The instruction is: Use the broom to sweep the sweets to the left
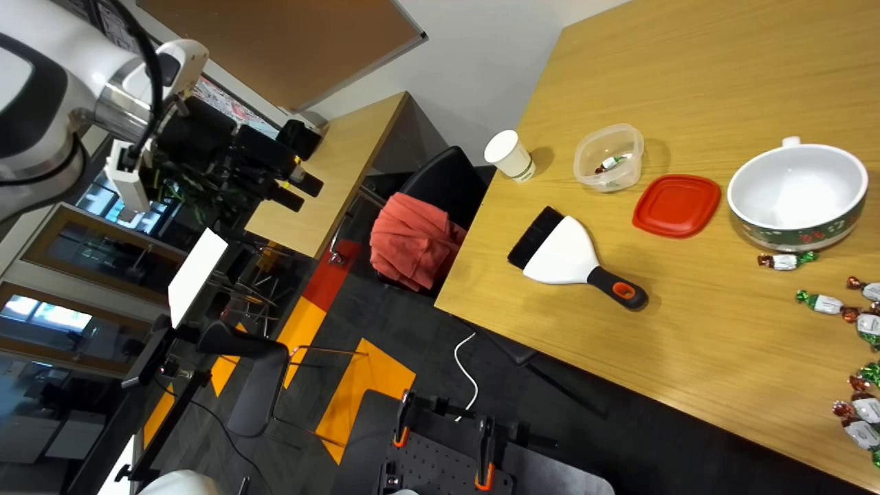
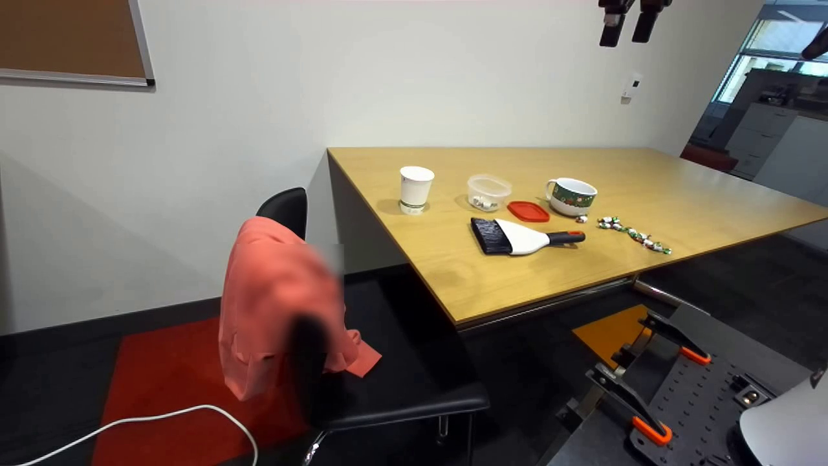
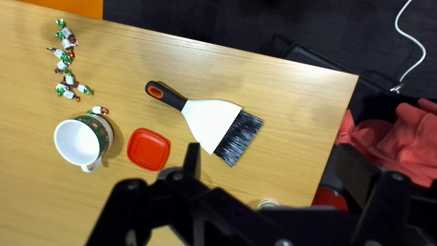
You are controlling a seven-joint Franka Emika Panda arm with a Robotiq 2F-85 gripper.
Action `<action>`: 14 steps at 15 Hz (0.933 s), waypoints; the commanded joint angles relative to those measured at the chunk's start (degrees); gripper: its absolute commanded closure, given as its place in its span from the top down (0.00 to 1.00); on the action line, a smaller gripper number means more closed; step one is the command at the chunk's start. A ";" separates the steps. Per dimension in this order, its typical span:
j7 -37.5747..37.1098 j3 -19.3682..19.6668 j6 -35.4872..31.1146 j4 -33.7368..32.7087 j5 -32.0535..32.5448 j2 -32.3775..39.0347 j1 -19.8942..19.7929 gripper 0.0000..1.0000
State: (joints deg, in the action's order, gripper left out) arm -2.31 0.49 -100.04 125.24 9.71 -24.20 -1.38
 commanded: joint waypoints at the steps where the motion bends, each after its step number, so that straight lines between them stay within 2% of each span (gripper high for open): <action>1: -4.70 3.31 -3.54 -1.41 -2.22 4.20 -3.31 1.00; 7: -11.58 8.86 -9.42 -1.60 -6.92 12.59 -8.60 1.00; 13: -16.13 13.82 -12.44 -1.21 -15.18 19.15 -12.84 1.00; 14: -13.76 12.94 -12.02 -0.23 -12.74 17.86 -12.15 1.00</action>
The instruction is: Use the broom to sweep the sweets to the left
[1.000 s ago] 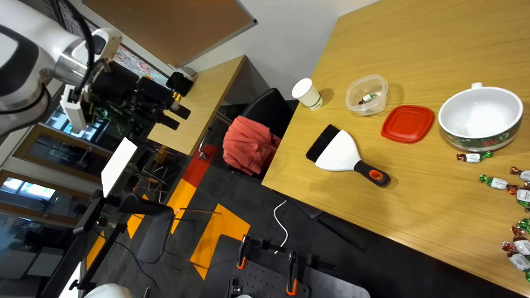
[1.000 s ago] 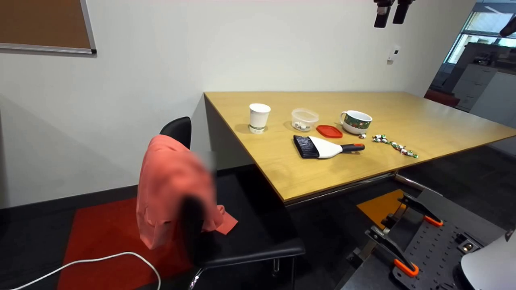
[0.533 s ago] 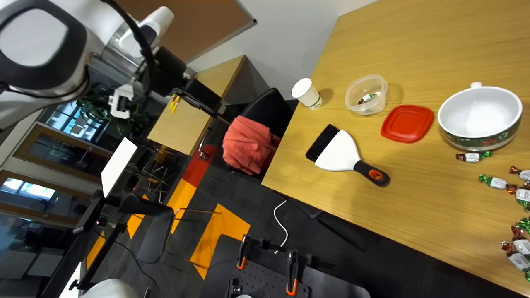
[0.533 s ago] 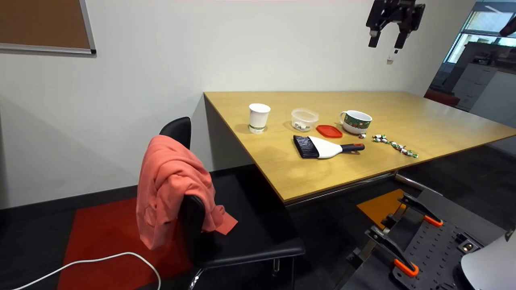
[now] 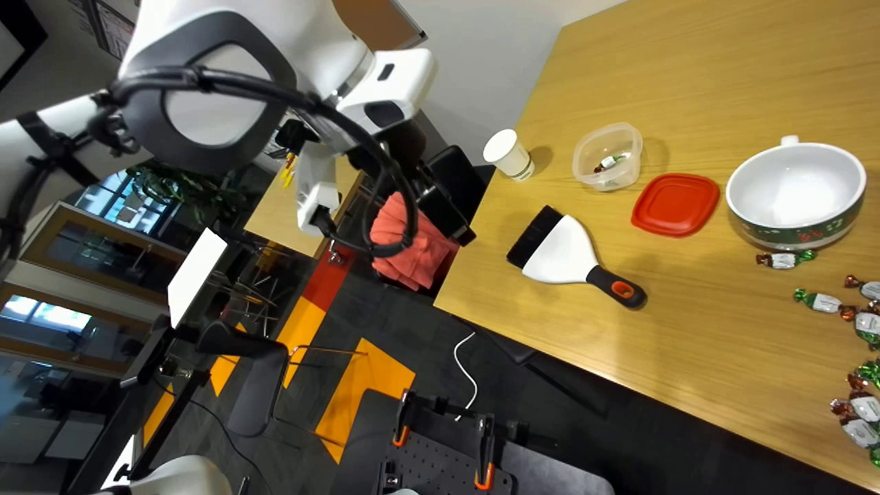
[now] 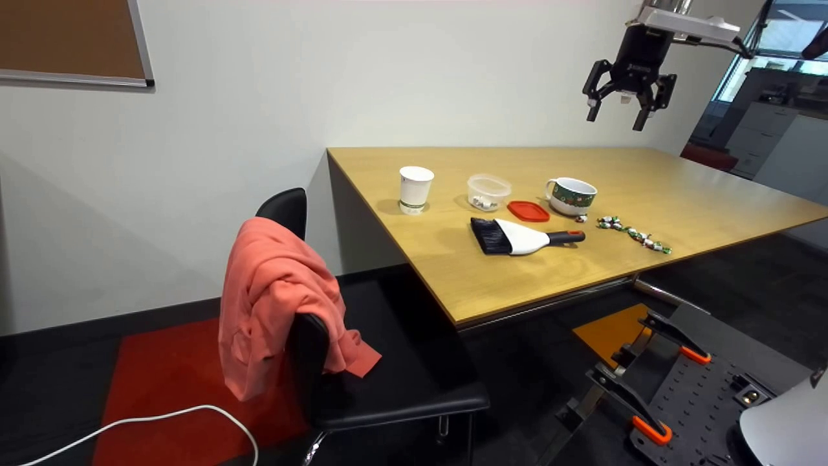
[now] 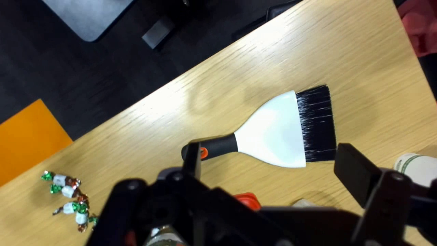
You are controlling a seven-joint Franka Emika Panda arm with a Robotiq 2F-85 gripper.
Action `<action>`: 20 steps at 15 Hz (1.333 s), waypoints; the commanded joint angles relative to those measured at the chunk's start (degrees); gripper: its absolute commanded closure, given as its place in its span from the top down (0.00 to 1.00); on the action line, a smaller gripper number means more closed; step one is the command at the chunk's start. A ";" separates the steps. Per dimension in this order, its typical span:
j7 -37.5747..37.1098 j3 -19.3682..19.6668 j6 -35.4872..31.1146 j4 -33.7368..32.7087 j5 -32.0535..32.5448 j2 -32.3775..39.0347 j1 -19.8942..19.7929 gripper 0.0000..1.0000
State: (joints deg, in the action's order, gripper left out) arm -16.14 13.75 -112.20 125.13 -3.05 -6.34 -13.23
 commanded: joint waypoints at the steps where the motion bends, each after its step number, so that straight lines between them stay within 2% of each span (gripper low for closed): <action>1: 0.00 0.28 0.10 -0.18 -0.93 0.76 -0.83 1.00; 6: -0.58 0.62 0.10 -0.54 -1.72 1.27 -1.21 1.00; 9: -2.97 2.06 -1.98 -0.67 -6.42 3.45 -2.29 1.00; 15: -2.87 5.44 -11.05 0.81 -21.81 11.27 -5.29 1.00; 20: -2.81 5.65 -11.76 -3.41 -38.27 23.06 -9.29 1.00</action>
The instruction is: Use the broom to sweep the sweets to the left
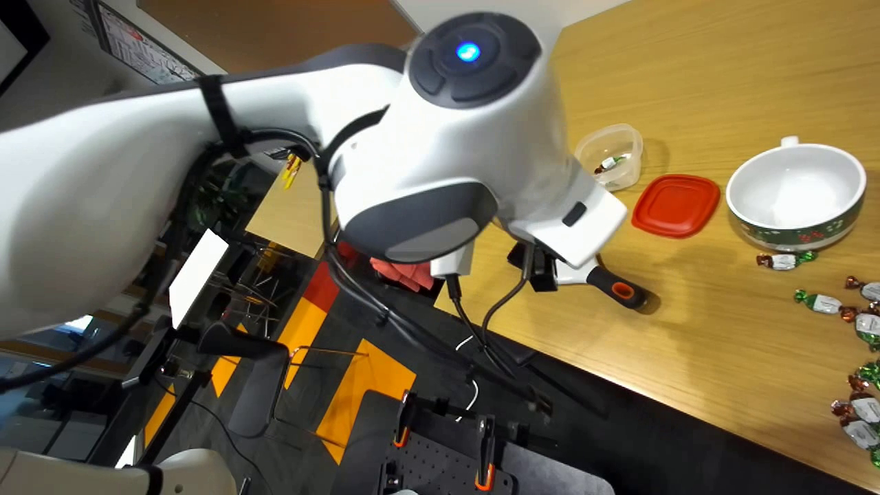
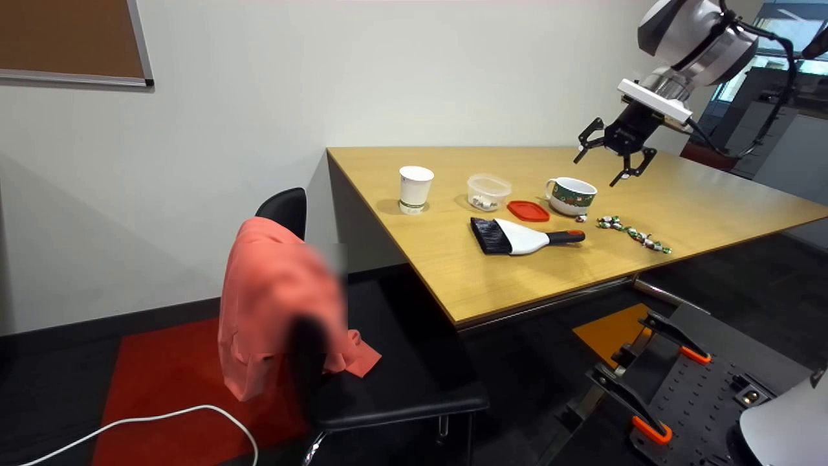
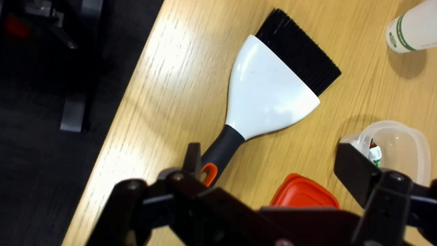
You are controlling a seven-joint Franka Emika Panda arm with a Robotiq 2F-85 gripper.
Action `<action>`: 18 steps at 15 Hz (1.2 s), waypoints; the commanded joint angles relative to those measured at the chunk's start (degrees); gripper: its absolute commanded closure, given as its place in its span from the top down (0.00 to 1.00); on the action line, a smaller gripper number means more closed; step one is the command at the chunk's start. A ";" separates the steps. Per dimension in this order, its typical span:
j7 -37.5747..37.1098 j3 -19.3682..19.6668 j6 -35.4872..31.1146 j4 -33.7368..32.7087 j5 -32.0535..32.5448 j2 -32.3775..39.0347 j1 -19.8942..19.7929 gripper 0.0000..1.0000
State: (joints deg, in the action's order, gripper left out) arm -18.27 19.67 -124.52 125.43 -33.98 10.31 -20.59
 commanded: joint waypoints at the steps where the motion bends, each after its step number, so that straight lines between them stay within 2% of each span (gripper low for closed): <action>1: -1.19 -0.37 1.92 -5.12 -9.96 9.00 -2.78 1.00; 5: -1.69 -0.73 3.79 -10.07 -15.86 17.69 -5.00 1.00; 6: -1.73 -0.65 6.20 -10.68 -14.71 18.21 -5.05 1.00; 7: -0.13 0.04 2.27 -7.40 -14.22 16.08 -3.91 1.00; 13: -0.27 -0.22 4.49 -10.13 -14.21 18.73 -4.39 1.00; 18: -0.93 -0.87 1.07 -6.88 -20.14 19.05 -4.42 1.00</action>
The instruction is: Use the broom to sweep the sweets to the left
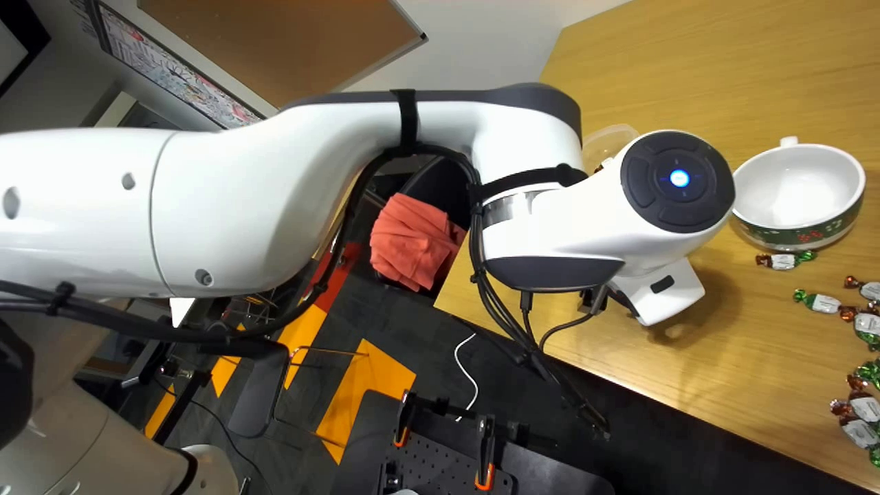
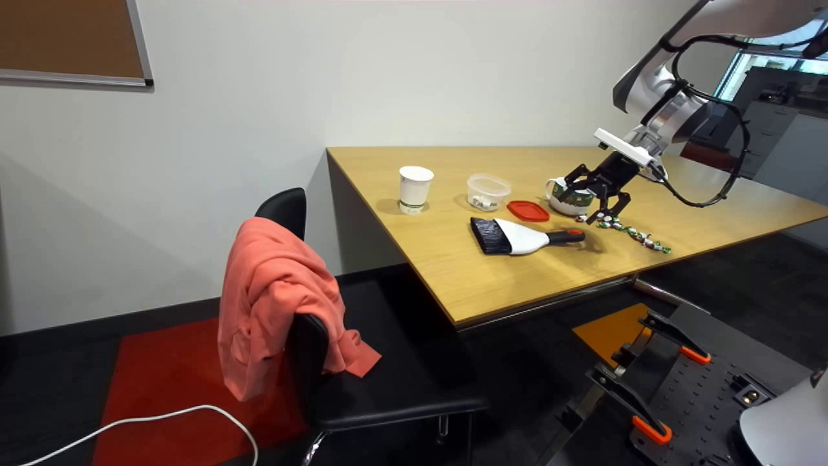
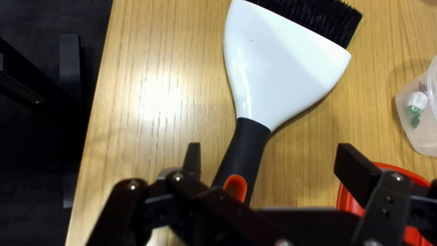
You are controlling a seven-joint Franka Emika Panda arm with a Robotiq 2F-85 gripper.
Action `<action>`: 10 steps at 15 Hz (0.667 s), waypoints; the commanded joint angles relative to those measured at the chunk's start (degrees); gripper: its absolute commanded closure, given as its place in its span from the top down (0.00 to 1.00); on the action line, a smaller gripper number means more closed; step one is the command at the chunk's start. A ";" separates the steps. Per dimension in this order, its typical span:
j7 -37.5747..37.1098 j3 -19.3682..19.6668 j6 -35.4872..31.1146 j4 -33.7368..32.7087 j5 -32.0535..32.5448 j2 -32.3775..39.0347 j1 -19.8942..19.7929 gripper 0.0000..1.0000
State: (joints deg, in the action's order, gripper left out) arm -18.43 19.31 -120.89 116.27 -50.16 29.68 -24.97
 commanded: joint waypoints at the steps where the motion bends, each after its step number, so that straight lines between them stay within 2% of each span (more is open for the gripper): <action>1: -1.00 -0.52 -3.38 2.97 -6.02 -0.20 -0.04 1.00; 7: -2.50 0.27 -4.57 5.36 -15.13 1.95 -0.13 1.00; 10: -1.28 0.81 -3.59 5.05 -14.12 2.79 0.20 1.00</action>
State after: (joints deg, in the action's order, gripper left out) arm -19.70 19.75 -124.70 121.42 -64.22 32.44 -25.10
